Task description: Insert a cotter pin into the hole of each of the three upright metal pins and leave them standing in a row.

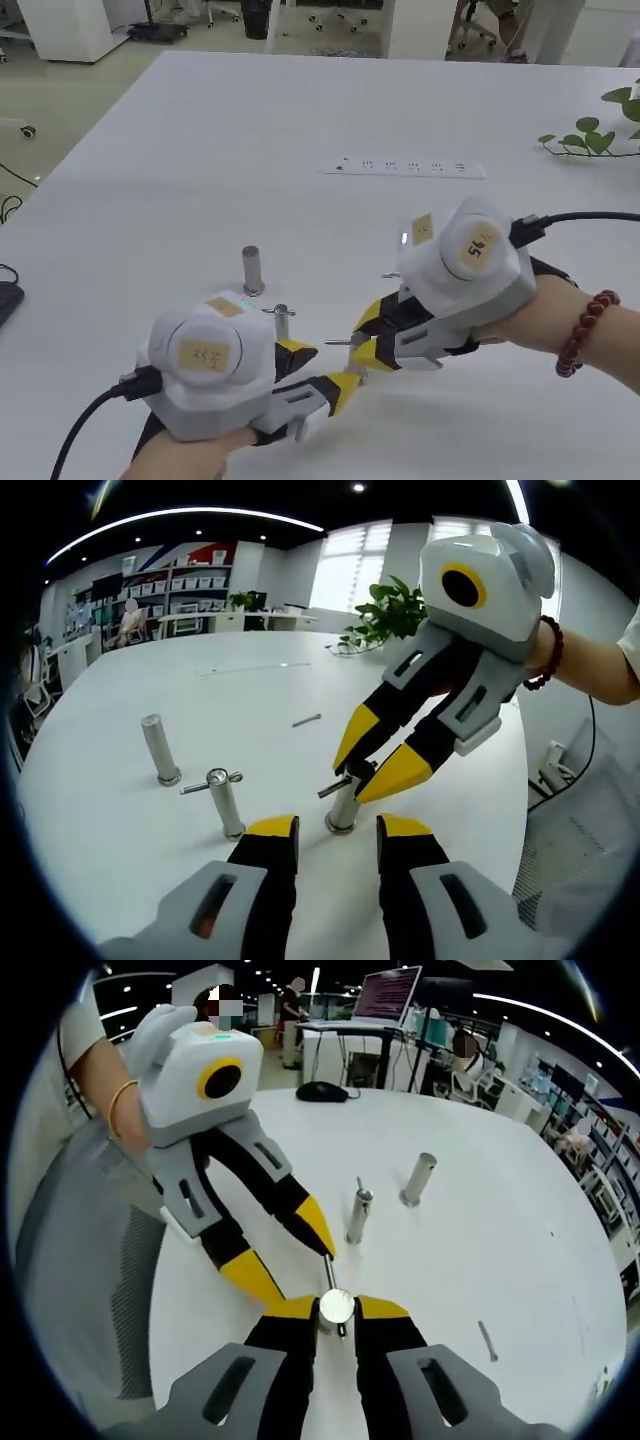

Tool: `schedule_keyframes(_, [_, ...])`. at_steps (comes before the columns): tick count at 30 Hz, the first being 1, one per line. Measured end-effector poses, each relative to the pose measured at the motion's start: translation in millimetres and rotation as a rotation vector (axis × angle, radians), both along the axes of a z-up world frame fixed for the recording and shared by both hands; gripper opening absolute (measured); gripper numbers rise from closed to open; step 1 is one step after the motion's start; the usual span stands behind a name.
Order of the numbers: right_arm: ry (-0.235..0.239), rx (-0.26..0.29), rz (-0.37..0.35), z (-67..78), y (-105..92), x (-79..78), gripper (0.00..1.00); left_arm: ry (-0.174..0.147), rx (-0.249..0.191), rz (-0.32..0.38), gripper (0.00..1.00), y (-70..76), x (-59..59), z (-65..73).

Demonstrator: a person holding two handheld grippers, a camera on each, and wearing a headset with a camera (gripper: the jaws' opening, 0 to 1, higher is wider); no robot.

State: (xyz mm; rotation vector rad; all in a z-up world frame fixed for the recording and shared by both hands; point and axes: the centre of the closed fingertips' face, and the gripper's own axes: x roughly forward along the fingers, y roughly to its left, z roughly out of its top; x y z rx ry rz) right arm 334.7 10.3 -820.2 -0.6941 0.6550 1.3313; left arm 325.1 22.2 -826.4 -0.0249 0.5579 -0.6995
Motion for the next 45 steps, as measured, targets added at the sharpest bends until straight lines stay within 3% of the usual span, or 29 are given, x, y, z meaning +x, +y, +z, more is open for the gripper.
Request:
schedule_keyframes(8, [0.011,0.022,-0.02,1.8,3.1,-0.3,0.13,-0.003,-0.02,0.008,0.31,4.7,-9.7,9.6])
schedule_keyframes(19, [-0.001,0.012,-0.021,2.8,4.3,6.0,0.13,-0.053,-0.023,0.004,0.36,16.5,-23.3,24.9])
schedule_keyframes(23, [0.005,0.013,-0.027,3.9,5.3,10.4,0.13,-0.056,-0.035,0.002,0.38,19.3,-27.4,28.8])
schedule_keyframes(45, [0.01,0.005,-0.043,5.5,17.6,30.9,0.13,-0.091,-0.049,0.038,0.49,33.1,-26.3,42.1])
